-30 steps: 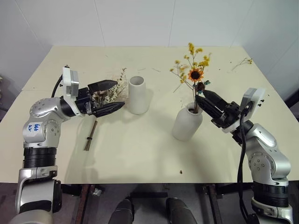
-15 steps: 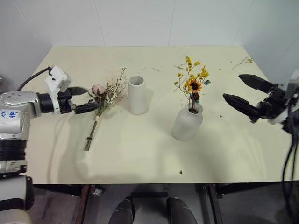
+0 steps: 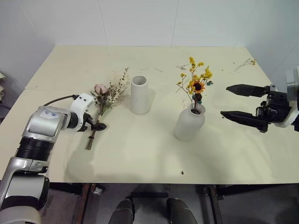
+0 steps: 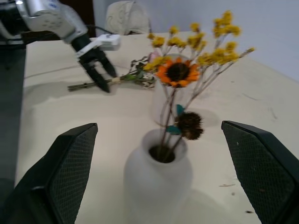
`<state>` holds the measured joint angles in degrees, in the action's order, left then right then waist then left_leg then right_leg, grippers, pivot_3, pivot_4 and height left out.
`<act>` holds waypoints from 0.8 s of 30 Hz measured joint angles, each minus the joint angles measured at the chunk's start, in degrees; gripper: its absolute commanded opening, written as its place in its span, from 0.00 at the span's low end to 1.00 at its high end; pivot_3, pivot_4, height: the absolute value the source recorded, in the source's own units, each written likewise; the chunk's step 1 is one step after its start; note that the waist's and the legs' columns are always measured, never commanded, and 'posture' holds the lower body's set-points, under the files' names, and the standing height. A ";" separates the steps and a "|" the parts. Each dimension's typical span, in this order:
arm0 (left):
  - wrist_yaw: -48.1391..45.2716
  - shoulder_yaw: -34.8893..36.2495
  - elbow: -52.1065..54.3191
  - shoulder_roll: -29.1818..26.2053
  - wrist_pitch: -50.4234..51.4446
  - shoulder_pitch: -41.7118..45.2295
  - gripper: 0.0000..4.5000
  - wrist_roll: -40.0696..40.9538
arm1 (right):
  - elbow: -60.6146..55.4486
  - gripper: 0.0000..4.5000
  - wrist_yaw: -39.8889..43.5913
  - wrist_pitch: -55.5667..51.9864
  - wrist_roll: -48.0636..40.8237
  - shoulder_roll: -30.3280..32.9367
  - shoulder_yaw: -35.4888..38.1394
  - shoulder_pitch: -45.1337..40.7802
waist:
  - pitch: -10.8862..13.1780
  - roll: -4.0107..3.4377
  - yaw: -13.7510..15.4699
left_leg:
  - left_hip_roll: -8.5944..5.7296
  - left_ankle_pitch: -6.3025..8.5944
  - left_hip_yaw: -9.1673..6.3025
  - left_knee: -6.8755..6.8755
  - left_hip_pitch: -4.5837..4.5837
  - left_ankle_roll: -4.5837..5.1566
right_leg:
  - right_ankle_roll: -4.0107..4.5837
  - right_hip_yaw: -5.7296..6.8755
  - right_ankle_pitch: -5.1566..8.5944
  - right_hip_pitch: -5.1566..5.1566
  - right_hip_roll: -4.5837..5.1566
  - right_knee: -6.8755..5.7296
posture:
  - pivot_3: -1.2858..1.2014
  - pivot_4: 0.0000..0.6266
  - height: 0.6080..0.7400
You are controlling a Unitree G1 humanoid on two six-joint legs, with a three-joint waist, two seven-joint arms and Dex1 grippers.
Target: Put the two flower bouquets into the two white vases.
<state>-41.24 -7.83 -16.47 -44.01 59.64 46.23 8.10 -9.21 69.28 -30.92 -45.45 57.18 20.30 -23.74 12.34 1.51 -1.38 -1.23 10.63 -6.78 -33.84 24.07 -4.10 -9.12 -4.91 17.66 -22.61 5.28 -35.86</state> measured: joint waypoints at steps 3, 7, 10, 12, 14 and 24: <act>3.23 1.22 -3.48 3.70 -0.96 1.97 1.00 -0.90 | -0.73 1.00 -0.02 -0.35 0.05 -0.01 -0.05 0.04 | -0.01 -0.02 0.12 | -0.05 -0.01 0.01 -0.08 -0.05 0.01 | -0.04 0.00 -0.02 0.09 0.04 0.00 | 0.52 0.24 1.00; 4.99 1.30 -4.37 5.51 -1.21 2.34 0.96 -1.88 | -2.61 1.00 -0.49 -0.55 -0.24 -0.41 -0.04 0.82 | -0.06 -0.09 0.19 | -0.04 -0.07 0.09 -0.11 -0.11 0.00 | -0.07 0.01 -0.04 0.20 0.08 0.01 | 0.52 0.24 1.00; 3.92 0.51 -4.35 4.78 -1.77 2.25 0.80 -2.26 | -3.72 1.00 -1.14 -0.96 -0.54 -0.55 -0.04 2.02 | -0.07 -0.10 0.04 | -0.04 -0.08 0.18 -0.12 -0.11 0.01 | -0.07 -0.01 -0.04 0.21 0.14 0.08 | 0.52 0.24 1.00; 2.69 -0.04 -4.50 4.02 -2.39 2.36 0.67 -2.52 | -4.09 1.00 -1.47 -1.43 -0.68 -0.55 0.01 2.06 | -0.08 -0.11 -0.08 | -0.04 -0.08 0.20 -0.11 -0.10 0.01 | -0.09 -0.02 -0.05 0.21 0.14 0.11 | 0.52 0.24 1.00; 1.38 -0.47 -4.77 3.04 -3.06 2.38 0.53 -2.68 | -4.11 1.00 -1.70 -1.71 -0.98 -0.55 0.04 2.06 | -0.08 -0.11 -0.11 | -0.03 -0.08 0.19 -0.09 -0.07 0.01 | -0.08 -0.01 -0.05 0.16 0.13 0.12 | 0.52 0.24 1.00; 1.73 1.62 -8.14 2.78 -5.76 2.77 0.02 -3.02 | -4.00 1.00 -3.38 -1.54 -0.96 -0.94 0.44 2.46 | -0.07 -0.11 -0.22 | -0.01 -0.06 0.19 -0.06 -0.04 0.03 | -0.09 0.00 -0.05 0.12 0.12 0.08 | 0.52 0.24 1.00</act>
<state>-39.51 -6.21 -24.61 -41.24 53.88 48.99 5.08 -13.21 65.90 -32.46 -46.40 56.23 20.74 -21.28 12.27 1.40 -1.60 -1.24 10.58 -6.59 -33.90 24.03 -4.08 -9.21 -4.91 17.61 -22.50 5.40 -35.78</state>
